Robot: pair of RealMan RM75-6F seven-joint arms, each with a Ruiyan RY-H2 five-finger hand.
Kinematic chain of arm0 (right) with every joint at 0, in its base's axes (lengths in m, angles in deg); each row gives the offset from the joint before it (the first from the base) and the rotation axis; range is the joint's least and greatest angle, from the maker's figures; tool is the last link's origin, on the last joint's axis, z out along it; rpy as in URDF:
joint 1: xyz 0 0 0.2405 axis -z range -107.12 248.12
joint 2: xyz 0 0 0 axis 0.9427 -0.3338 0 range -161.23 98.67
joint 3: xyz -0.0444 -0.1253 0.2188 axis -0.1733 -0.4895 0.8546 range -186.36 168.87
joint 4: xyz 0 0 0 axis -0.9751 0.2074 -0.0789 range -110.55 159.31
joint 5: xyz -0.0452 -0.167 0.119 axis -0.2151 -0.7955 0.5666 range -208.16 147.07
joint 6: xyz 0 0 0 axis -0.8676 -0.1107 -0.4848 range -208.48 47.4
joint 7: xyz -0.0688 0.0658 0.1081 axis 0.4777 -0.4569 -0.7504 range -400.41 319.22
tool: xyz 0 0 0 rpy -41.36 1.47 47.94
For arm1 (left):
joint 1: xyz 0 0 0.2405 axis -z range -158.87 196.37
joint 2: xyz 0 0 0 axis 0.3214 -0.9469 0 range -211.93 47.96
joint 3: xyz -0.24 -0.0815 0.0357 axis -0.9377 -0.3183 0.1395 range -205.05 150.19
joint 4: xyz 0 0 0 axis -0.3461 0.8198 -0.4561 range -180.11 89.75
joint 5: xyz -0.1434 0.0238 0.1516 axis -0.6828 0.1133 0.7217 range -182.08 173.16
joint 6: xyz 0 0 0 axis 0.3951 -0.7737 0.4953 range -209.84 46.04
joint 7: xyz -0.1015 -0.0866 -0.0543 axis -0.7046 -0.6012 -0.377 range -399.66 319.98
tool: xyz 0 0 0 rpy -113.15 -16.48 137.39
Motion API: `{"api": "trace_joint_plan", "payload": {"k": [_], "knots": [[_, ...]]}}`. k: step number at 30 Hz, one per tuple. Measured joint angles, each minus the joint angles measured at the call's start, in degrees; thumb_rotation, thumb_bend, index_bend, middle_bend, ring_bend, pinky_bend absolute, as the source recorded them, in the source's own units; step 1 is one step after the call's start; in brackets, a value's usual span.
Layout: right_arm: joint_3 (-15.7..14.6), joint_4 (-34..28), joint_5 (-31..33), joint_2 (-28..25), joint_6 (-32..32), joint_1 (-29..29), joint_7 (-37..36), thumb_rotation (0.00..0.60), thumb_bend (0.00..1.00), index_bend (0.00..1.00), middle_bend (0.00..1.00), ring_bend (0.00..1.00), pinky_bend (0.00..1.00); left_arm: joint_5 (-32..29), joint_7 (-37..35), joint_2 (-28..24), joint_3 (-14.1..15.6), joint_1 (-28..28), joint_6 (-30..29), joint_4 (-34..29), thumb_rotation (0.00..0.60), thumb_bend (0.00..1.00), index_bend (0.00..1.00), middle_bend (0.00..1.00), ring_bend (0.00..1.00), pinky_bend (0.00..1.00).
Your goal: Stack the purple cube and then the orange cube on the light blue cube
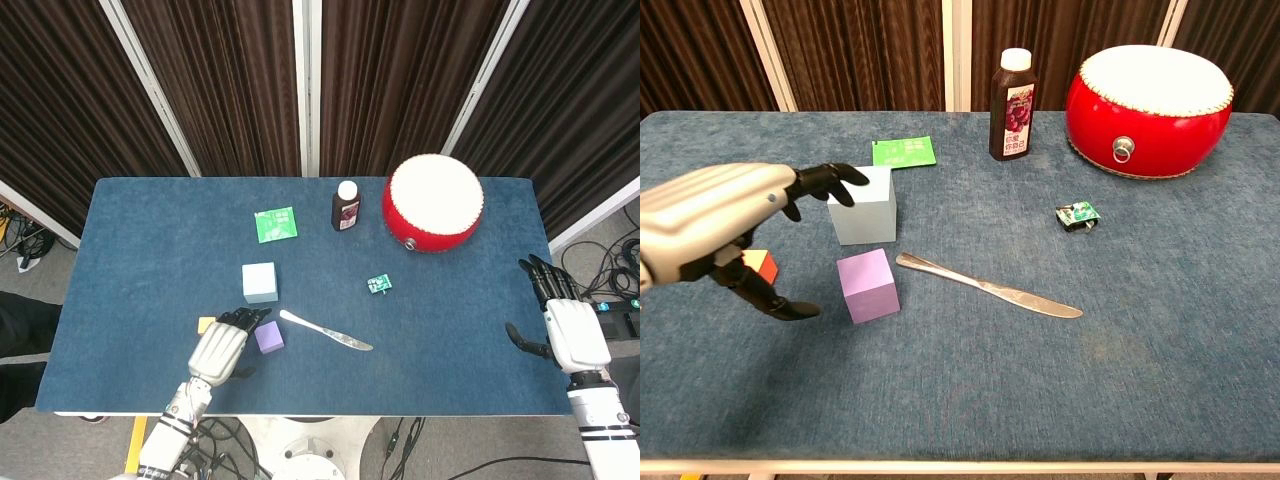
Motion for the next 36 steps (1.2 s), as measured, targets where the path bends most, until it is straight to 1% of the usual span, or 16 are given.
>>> {"api": "trace_joint_plan", "payload": {"k": [6, 11, 22, 36], "knots": [[0.5, 0.1, 0.9, -0.2, -0.1, -0.1, -0.4, 0.600, 0.22, 0.00, 0.00, 0.00, 0.00, -1.2, -0.9, 2.7, -0.6, 1.3, 0.5, 3.7, 0.600, 0.19, 0.22, 0.36, 0.25, 0.35], [0.7, 0.0, 1.4, -0.1, -0.4, -0.3, 0.0, 0.600, 0.22, 0.00, 0.00, 0.00, 0.00, -1.0, -1.9, 4.7, -0.3, 1.3, -0.5, 6.5, 0.600, 0.20, 0.25, 0.39, 0.28, 0.38], [0.9, 0.1, 2.1, -0.1, -0.3, -0.3, -0.1, 0.600, 0.22, 0.00, 0.00, 0.00, 0.00, -1.6, -6.2, 7.5, -0.2, 2.2, 0.5, 13.4, 0.600, 0.21, 0.26, 0.40, 0.29, 0.38], [1.6, 0.2, 2.9, -0.1, 0.0, -0.4, -0.4, 0.600, 0.22, 0.00, 0.00, 0.00, 0.00, -3.1, -7.7, 9.5, -1.0, 3.8, 1.8, 15.5, 0.600, 0.24, 0.27, 0.41, 0.29, 0.39]]}}
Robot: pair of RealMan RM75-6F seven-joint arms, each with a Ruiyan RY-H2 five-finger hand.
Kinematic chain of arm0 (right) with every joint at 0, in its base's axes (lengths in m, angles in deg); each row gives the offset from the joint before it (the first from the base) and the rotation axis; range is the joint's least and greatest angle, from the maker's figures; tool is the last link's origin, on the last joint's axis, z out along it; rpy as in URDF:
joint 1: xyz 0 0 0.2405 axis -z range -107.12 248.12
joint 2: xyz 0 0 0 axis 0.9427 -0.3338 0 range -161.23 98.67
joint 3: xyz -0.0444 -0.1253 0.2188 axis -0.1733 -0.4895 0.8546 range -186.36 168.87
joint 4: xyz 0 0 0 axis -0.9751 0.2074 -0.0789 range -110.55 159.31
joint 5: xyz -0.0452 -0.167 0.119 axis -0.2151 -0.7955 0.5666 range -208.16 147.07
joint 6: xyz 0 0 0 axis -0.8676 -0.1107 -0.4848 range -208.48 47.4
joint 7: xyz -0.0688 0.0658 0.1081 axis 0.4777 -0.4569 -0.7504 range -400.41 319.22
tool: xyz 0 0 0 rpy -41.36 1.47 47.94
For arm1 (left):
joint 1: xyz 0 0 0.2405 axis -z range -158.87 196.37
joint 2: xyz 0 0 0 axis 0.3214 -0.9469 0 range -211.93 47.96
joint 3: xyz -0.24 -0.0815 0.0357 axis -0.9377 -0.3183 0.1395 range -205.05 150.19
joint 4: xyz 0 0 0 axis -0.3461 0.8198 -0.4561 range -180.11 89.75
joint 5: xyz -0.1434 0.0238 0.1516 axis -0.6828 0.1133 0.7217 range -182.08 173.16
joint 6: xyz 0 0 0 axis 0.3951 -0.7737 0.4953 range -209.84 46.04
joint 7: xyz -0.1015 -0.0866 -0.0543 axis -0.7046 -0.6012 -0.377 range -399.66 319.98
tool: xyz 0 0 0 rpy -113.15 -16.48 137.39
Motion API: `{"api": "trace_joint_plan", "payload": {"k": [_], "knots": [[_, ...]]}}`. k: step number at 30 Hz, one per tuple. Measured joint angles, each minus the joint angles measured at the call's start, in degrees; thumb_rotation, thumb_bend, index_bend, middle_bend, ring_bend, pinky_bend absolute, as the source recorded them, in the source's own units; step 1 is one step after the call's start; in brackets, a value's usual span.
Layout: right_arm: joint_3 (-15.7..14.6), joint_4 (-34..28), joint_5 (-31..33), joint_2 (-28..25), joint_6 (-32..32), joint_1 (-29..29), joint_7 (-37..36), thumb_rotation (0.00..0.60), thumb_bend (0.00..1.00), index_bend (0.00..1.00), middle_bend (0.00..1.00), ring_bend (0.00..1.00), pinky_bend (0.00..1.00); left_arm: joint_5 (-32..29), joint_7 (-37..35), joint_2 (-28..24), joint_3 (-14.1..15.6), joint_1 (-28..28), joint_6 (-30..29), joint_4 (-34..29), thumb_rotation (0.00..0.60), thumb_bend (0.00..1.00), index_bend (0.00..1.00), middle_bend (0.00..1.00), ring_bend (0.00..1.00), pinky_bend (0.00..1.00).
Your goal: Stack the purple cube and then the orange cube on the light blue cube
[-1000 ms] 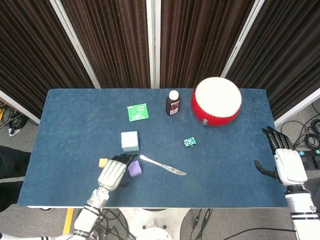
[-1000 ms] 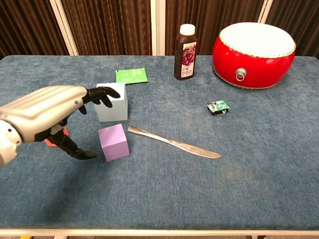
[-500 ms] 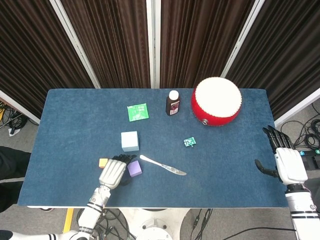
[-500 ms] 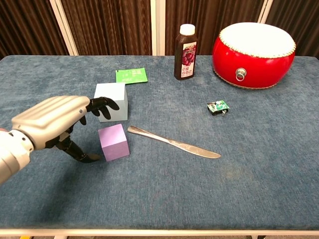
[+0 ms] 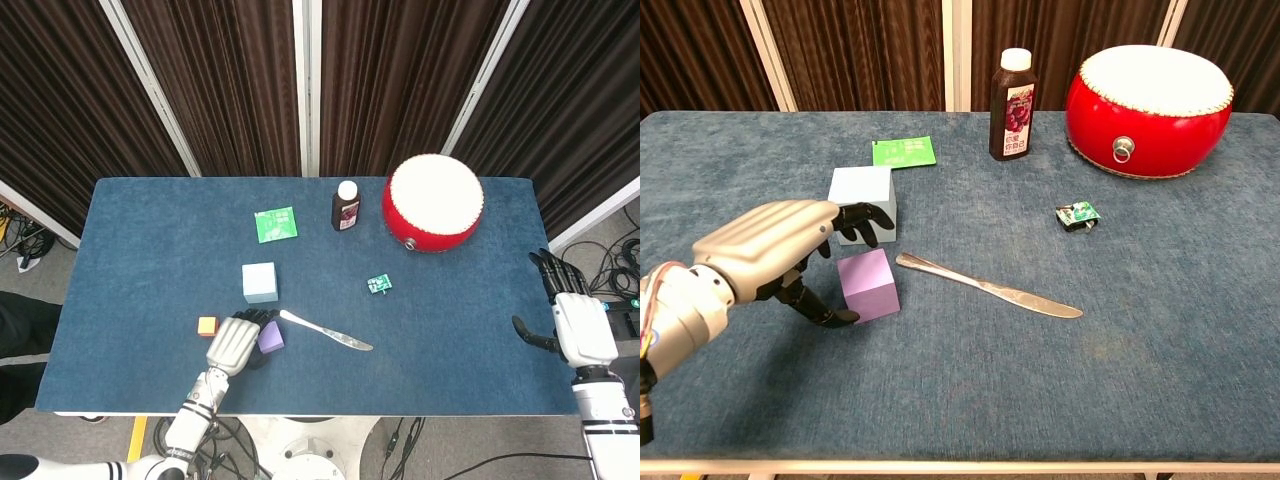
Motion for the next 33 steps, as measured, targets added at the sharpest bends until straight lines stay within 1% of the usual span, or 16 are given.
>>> {"api": "trace_joint_plan", "payload": {"k": [7, 11, 14, 23, 27, 30, 33], "knots": [[0.2, 0.2, 0.0, 0.0, 0.3, 0.1, -0.5, 0.600, 0.22, 0.00, 0.00, 0.00, 0.00, -0.9, -0.6, 0.8, -0.3, 0.4, 0.2, 1.3, 0.600, 0.26, 0.29, 0.44, 0.31, 0.41], [0.3, 0.3, -0.1, 0.1, 0.4, 0.1, -0.6, 0.600, 0.22, 0.00, 0.00, 0.00, 0.00, -1.0, -0.8, 1.1, -0.3, 0.5, -0.1, 1.7, 0.600, 0.27, 0.31, 0.48, 0.32, 0.42], [0.3, 0.3, 0.0, 0.0, 0.3, 0.1, -0.5, 0.600, 0.22, 0.00, 0.00, 0.00, 0.00, -1.0, -0.8, 1.2, -0.3, 0.5, -0.4, 1.8, 0.600, 0.29, 0.33, 0.51, 0.34, 0.43], [0.2, 0.2, 0.1, 0.1, 0.0, 0.0, -0.1, 0.600, 0.22, 0.00, 0.00, 0.00, 0.00, -0.9, -1.0, 1.2, -0.2, 0.4, -1.4, 1.3, 0.600, 0.31, 0.37, 0.55, 0.36, 0.45], [0.2, 0.2, 0.2, 0.1, 0.0, 0.0, 0.0, 0.600, 0.22, 0.00, 0.00, 0.00, 0.00, -0.5, -0.9, 0.3, -0.1, 0.2, -2.0, -0.1, 0.600, 0.31, 0.37, 0.55, 0.36, 0.45], [0.2, 0.2, 0.3, 0.1, -0.2, -0.1, 0.0, 0.600, 0.22, 0.00, 0.00, 0.00, 0.00, -0.2, -0.6, -1.1, 0.0, -0.2, -3.0, -2.3, 0.600, 0.31, 0.37, 0.55, 0.36, 0.45], [0.2, 0.3, 0.2, 0.1, -0.2, -0.1, 0.0, 0.600, 0.22, 0.00, 0.00, 0.00, 0.00, 0.3, 0.1, -3.7, 0.0, -0.6, -4.2, -5.7, 0.600, 0.31, 0.37, 0.56, 0.36, 0.45]]}}
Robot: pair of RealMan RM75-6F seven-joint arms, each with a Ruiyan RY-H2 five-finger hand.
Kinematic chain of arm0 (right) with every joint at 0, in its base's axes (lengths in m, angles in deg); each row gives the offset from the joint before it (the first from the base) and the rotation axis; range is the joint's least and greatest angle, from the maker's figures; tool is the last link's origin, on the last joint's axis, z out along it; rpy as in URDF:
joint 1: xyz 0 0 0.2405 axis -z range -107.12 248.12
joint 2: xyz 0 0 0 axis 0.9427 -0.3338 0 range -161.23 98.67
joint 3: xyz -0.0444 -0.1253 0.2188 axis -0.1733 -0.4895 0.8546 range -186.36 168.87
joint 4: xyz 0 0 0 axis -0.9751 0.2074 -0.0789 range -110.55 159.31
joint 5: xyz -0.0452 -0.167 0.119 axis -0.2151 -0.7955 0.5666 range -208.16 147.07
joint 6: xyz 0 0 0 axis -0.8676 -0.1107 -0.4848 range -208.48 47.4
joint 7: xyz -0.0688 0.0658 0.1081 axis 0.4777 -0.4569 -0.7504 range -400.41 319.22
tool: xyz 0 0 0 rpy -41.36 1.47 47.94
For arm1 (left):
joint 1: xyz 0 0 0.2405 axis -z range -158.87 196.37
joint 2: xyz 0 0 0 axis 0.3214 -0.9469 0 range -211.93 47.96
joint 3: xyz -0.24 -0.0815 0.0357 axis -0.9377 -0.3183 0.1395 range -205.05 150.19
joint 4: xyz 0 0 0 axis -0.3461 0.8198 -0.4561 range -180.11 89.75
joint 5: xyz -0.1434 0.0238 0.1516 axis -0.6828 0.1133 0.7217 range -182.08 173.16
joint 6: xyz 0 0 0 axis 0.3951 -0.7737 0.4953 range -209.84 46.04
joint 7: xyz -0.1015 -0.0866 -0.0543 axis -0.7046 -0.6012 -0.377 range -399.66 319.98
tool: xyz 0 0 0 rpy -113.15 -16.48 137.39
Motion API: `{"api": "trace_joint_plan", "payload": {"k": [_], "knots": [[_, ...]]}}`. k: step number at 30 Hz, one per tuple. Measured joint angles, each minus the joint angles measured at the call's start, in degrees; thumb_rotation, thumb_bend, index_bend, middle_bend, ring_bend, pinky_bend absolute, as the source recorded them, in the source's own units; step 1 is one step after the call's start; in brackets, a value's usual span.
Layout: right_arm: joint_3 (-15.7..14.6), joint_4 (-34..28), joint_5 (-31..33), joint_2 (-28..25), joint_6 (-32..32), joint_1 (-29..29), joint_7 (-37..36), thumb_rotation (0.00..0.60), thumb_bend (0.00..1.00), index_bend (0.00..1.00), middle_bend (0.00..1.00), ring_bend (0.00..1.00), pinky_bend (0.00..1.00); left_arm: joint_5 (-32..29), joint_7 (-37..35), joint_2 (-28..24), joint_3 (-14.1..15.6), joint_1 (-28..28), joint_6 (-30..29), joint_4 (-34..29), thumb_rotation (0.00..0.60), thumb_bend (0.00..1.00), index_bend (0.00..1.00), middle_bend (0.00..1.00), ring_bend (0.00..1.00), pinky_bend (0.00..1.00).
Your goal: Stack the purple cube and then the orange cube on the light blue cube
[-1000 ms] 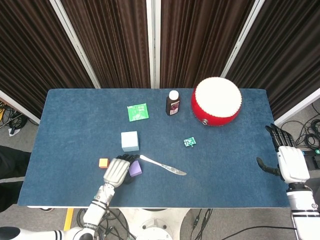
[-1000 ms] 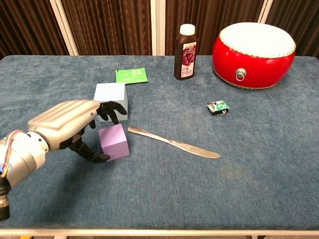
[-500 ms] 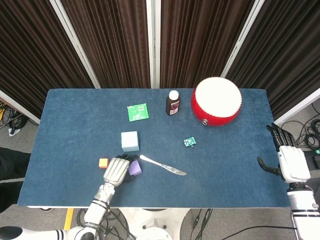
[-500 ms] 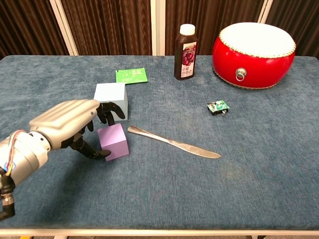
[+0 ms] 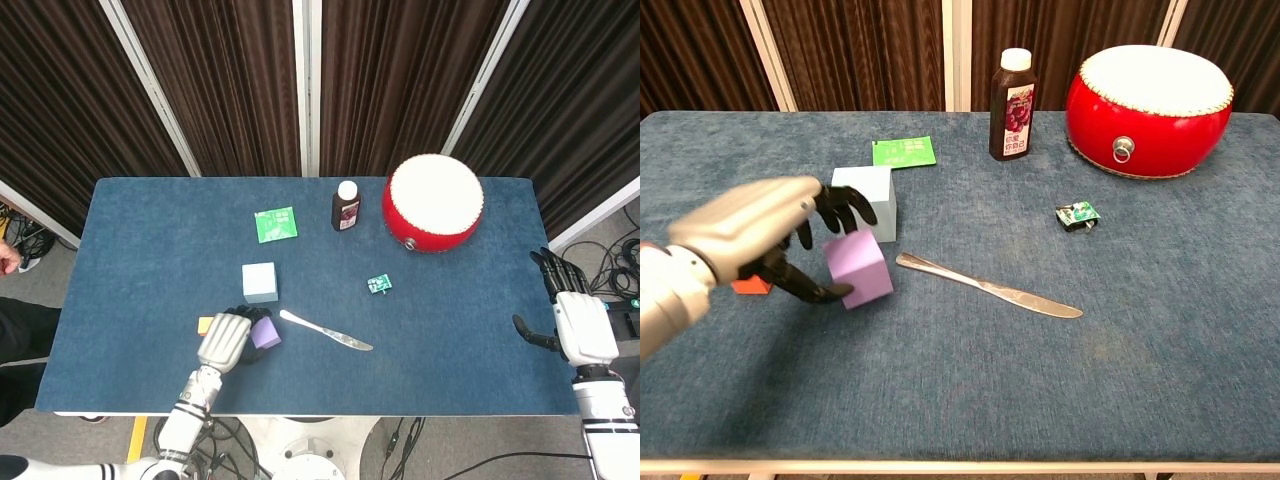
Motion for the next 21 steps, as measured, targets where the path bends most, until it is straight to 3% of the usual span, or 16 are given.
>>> {"api": "trace_joint_plan", "payload": {"k": [5, 9, 21], "knots": [[-0.2, 0.0, -0.2, 0.3, 0.0, -0.1, 0.7, 0.600, 0.22, 0.00, 0.00, 0.00, 0.00, 1.4, 1.1, -6.9, -0.4, 0.5, 0.0, -5.7, 0.600, 0.32, 0.37, 0.57, 0.37, 0.46], [-0.3, -0.1, -0.4, 0.7, 0.1, -0.1, 1.7, 0.600, 0.22, 0.00, 0.00, 0.00, 0.00, 2.4, -0.6, -12.7, -1.5, 2.5, 3.5, -8.0, 0.600, 0.32, 0.37, 0.57, 0.37, 0.46], [-0.6, 0.1, 0.0, 2.0, 0.0, -0.6, 4.3, 0.600, 0.22, 0.00, 0.00, 0.00, 0.00, 9.5, -21.2, -21.9, -4.2, 9.8, 13.7, -3.2, 0.600, 0.32, 0.38, 0.57, 0.37, 0.46]]}}
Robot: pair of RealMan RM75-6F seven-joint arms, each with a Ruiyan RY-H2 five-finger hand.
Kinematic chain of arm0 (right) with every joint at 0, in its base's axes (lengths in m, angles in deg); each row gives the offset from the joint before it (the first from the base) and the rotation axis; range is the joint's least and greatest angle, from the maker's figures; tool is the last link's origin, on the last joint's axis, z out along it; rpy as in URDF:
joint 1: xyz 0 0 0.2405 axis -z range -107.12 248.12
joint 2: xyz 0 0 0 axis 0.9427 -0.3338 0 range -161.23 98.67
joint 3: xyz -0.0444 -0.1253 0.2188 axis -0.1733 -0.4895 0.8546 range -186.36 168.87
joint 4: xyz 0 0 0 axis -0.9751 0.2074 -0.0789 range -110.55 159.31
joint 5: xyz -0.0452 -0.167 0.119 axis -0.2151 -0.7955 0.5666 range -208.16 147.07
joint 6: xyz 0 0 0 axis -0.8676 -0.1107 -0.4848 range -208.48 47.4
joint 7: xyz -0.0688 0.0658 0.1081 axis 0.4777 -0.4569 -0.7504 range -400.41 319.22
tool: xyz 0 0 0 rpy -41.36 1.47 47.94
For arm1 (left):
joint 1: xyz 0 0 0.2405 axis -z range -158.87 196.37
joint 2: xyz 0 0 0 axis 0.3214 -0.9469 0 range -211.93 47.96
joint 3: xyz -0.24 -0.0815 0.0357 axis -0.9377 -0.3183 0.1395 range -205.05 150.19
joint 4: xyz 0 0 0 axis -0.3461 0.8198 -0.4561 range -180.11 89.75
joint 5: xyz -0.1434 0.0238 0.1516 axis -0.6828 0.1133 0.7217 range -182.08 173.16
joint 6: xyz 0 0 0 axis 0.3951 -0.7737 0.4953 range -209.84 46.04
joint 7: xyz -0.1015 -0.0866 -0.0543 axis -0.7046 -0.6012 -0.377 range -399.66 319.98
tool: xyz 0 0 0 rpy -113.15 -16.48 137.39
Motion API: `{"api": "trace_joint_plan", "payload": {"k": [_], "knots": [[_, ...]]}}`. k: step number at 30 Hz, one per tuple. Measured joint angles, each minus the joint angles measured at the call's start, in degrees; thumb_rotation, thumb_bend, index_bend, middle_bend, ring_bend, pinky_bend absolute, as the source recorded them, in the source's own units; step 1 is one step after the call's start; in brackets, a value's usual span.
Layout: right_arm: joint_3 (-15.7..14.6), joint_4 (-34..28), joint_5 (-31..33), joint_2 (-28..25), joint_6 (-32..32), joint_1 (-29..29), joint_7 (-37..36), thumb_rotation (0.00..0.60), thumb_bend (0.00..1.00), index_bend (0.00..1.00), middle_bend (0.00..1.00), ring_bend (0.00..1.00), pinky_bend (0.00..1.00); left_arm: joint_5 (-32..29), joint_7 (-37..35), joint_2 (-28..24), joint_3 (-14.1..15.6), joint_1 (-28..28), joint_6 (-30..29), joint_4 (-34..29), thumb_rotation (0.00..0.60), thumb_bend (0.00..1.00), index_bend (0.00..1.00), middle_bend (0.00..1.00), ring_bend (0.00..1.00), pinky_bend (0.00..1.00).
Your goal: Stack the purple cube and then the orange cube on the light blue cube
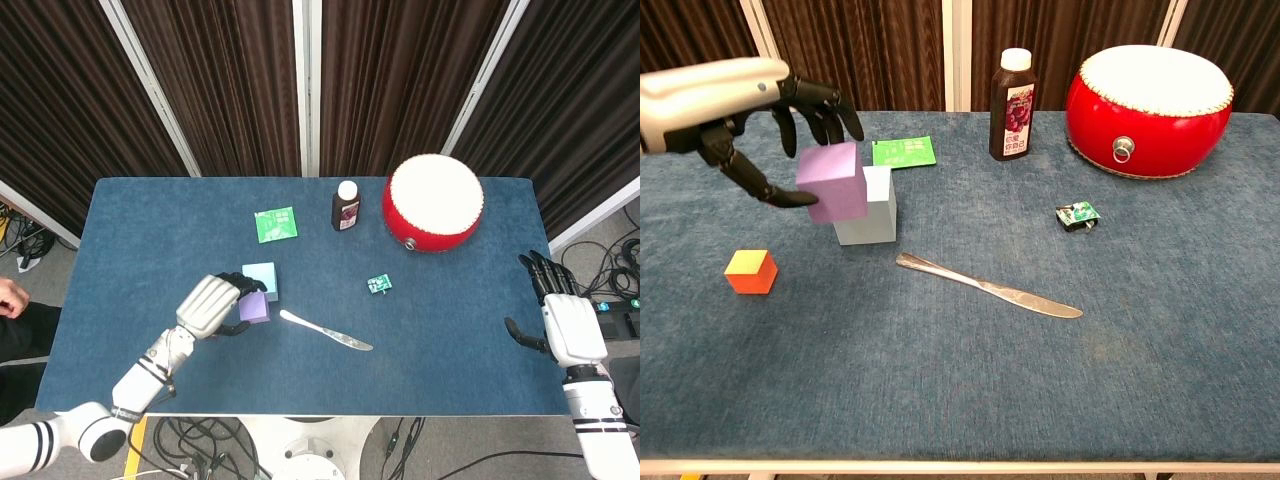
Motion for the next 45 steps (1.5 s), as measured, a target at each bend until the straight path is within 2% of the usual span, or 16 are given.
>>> {"api": "trace_joint_plan", "payload": {"k": [7, 13, 28, 35, 45], "knots": [[-0.2, 0.1, 0.1, 1.1, 0.5, -0.1, 2.5, 0.600, 0.22, 0.00, 0.00, 0.00, 0.00, 4.6, -11.2, -1.9, -0.8, 4.8, 2.8, 7.6, 0.600, 0.32, 0.38, 0.57, 0.37, 0.46], [0.2, 0.7, 1.2, 2.3, 0.9, -0.5, 4.6, 0.600, 0.22, 0.00, 0.00, 0.00, 0.00, 6.3, -17.1, -1.3, -0.2, 7.5, 4.2, 13.4, 0.600, 0.32, 0.38, 0.57, 0.37, 0.46], [0.9, 0.7, 3.2, 3.9, 1.3, -1.4, 8.0, 0.600, 0.22, 0.00, 0.00, 0.00, 0.00, 11.1, -26.4, 4.5, 3.1, 13.2, 4.3, 27.0, 0.600, 0.32, 0.38, 0.57, 0.37, 0.46], [1.0, 1.1, 3.8, 4.3, 1.3, -1.6, 8.5, 0.600, 0.22, 0.00, 0.00, 0.00, 0.00, 11.9, -29.2, 5.8, 4.0, 15.4, 4.1, 30.5, 0.600, 0.32, 0.38, 0.57, 0.37, 0.46], [1.0, 1.1, 4.2, 4.5, 1.1, -1.8, 9.1, 0.600, 0.22, 0.00, 0.00, 0.00, 0.00, 10.8, -30.9, 7.0, 5.4, 15.6, 3.4, 33.0, 0.600, 0.32, 0.38, 0.57, 0.37, 0.45]]}}
